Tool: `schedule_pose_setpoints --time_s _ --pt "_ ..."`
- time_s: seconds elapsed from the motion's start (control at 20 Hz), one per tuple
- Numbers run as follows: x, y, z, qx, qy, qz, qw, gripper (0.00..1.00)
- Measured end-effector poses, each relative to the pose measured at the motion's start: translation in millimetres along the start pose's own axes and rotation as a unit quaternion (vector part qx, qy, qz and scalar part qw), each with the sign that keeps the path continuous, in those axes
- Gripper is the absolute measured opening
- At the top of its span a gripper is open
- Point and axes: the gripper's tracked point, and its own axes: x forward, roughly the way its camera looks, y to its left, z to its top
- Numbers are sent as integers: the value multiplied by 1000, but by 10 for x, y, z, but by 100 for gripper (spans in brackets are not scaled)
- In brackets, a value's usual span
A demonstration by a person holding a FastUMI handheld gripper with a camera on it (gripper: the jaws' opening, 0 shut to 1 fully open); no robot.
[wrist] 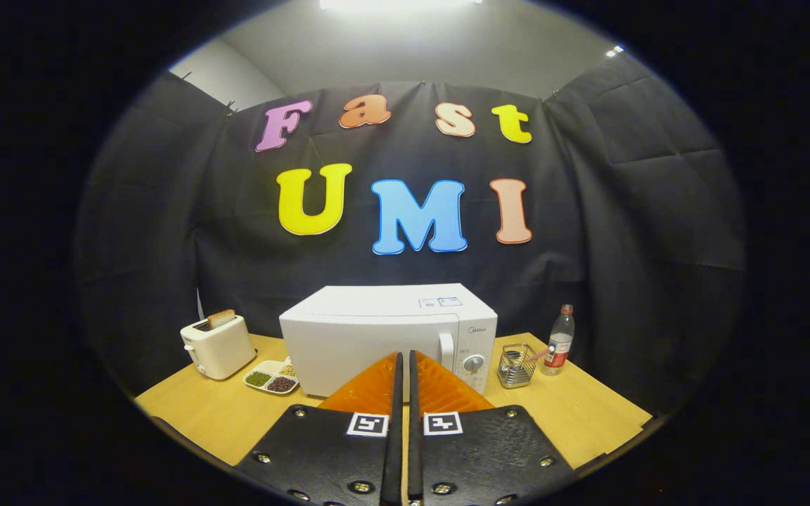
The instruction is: Open the microwave, put the food inside, and close the microwave door.
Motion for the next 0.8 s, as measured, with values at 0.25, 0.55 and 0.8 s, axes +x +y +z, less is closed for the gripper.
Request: schedule_pose_setpoints --time_s 0.25,0.55,0.8 --pt "-402 29 -14 -6 -16 -4 1000 17" --pt "-652 11 41 6 -36 -6 999 96" --pt "-702 -41 90 9 -36 -6 999 97"
